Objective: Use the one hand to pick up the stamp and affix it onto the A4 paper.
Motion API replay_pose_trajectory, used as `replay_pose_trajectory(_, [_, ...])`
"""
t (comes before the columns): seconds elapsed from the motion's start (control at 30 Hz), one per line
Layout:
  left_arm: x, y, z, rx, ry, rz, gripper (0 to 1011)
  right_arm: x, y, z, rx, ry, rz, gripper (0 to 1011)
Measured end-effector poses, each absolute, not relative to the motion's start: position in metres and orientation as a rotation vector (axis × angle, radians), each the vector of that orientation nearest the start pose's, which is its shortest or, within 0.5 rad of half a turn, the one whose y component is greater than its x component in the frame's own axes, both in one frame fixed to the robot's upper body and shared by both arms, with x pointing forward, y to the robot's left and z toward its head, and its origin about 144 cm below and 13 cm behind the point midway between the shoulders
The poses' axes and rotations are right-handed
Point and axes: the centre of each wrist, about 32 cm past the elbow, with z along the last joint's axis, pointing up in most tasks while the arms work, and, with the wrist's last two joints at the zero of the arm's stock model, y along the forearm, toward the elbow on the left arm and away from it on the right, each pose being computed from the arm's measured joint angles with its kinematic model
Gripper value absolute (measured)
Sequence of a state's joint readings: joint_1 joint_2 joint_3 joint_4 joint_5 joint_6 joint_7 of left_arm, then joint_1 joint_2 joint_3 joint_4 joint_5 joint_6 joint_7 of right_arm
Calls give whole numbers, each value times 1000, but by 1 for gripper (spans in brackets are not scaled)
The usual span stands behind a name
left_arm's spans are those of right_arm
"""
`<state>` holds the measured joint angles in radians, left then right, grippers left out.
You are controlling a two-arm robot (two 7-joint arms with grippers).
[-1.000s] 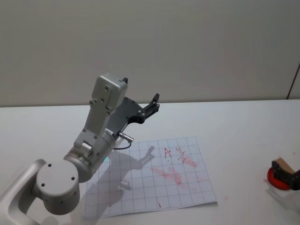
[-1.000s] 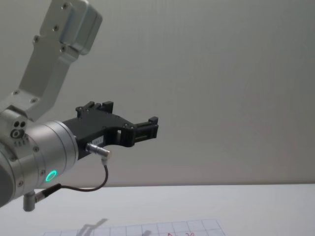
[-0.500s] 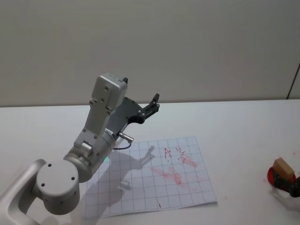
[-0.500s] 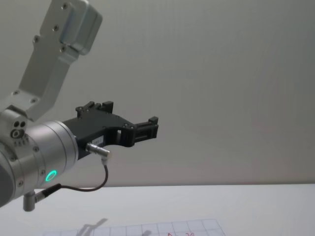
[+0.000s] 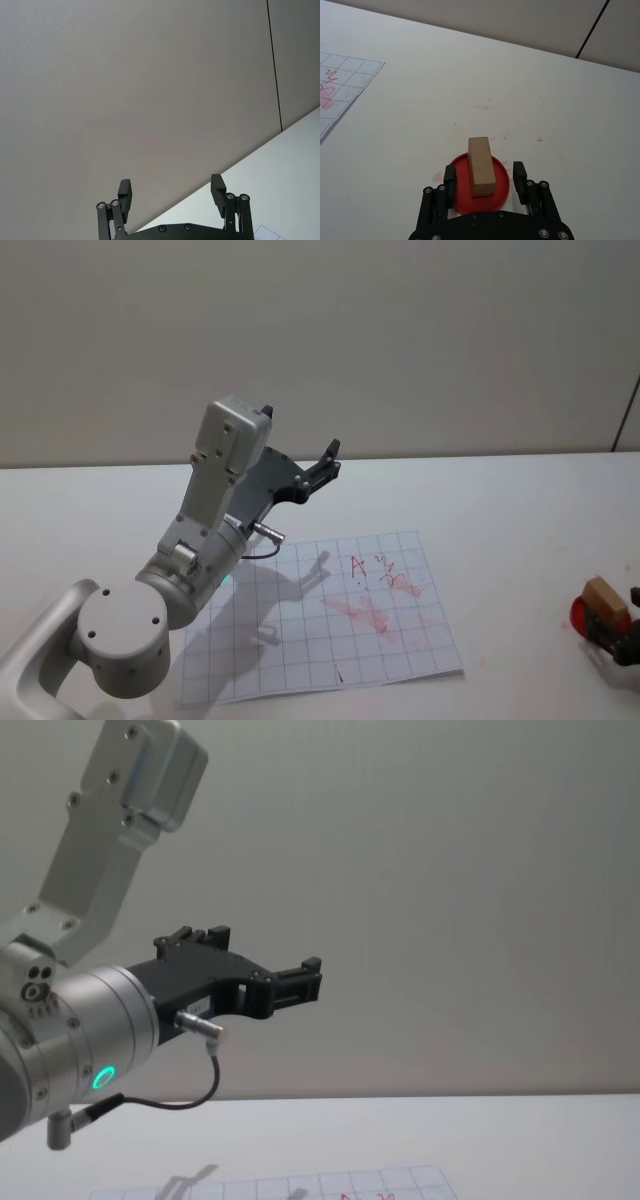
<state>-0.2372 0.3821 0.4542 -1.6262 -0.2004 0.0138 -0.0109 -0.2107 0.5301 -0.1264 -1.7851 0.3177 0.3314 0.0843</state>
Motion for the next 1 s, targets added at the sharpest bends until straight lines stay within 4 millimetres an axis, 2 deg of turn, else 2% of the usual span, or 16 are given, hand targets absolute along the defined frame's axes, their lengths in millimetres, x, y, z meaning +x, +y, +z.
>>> replay_pose_trajectory(0.07, [492, 198, 1204, 61, -268, 1124, 1001, 398, -310, 1155, -454, 161, -1267, 683])
replay_pose_trajectory(0.1, [492, 198, 1204, 61, -268, 1124, 1001, 398, -310, 1155, -455, 161, -1267, 622])
replay_pose_trajectory(0.17, [492, 198, 1204, 61, -268, 1124, 1001, 398, -309, 1155, -457, 162, -1266, 588])
replay_pose_trajectory(0.3, [492, 198, 1204, 61, -268, 1124, 1001, 399, -309, 1155, -459, 164, -1266, 424])
replay_pose_trajectory(0.57, [492, 198, 1204, 61, -268, 1124, 1001, 399, -309, 1154, -462, 166, -1264, 223])
replay_pose_trajectory(1.0, [492, 198, 1204, 61, -268, 1124, 1001, 405, -306, 1159, -403, 136, -1231, 217])
